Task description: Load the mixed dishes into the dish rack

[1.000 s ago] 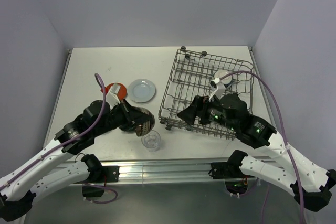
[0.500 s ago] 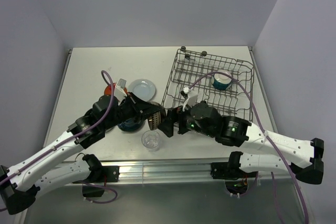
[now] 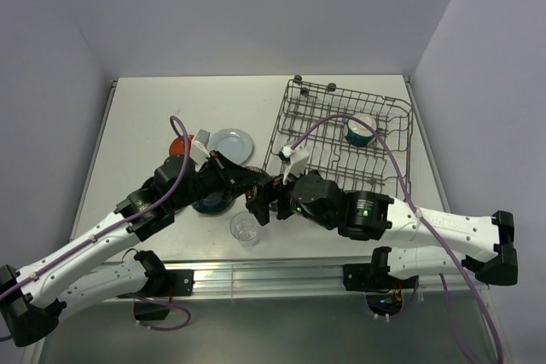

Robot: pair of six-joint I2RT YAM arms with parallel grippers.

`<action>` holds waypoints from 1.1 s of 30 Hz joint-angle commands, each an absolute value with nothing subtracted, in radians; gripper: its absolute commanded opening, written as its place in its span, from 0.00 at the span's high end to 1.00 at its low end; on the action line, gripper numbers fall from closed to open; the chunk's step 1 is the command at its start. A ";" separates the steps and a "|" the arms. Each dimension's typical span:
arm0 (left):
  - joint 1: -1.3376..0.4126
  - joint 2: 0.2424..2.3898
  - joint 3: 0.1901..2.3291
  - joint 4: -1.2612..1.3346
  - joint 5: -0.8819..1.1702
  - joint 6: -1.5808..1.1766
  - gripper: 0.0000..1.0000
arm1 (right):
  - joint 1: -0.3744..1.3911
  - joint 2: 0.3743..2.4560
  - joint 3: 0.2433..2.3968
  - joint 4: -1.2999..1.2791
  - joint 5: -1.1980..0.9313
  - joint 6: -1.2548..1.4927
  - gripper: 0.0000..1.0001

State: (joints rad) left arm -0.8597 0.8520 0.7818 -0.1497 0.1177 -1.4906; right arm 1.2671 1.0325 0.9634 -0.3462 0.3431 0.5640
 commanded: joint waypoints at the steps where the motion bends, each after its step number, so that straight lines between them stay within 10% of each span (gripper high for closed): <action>1: -0.864 0.834 0.781 -0.009 0.149 -1.534 1.00 | 1.290 1.038 1.005 -0.279 0.423 0.535 0.02; 9: -0.862 0.833 0.764 0.029 0.155 -1.549 1.00 | 1.319 1.032 0.983 -0.258 0.480 0.545 0.23; 16: -0.862 0.856 0.770 0.051 0.167 -1.543 1.00 | 1.325 1.022 0.957 -0.247 0.494 0.554 0.97; 19: -0.862 0.868 0.788 0.031 0.160 -1.520 1.00 | 1.325 1.012 0.948 -0.244 0.502 0.554 1.00; 24: -0.861 0.891 0.827 -0.033 0.144 -1.485 0.57 | 1.325 1.002 0.937 -0.247 0.529 0.558 1.00; 31: -0.847 0.899 0.991 -0.342 -0.023 -1.364 0.43 | 1.324 0.999 0.943 -0.287 0.580 0.572 1.00; 33: -0.847 0.882 1.058 -0.487 -0.151 -1.350 0.11 | 1.319 1.003 0.950 -0.302 0.600 0.571 1.00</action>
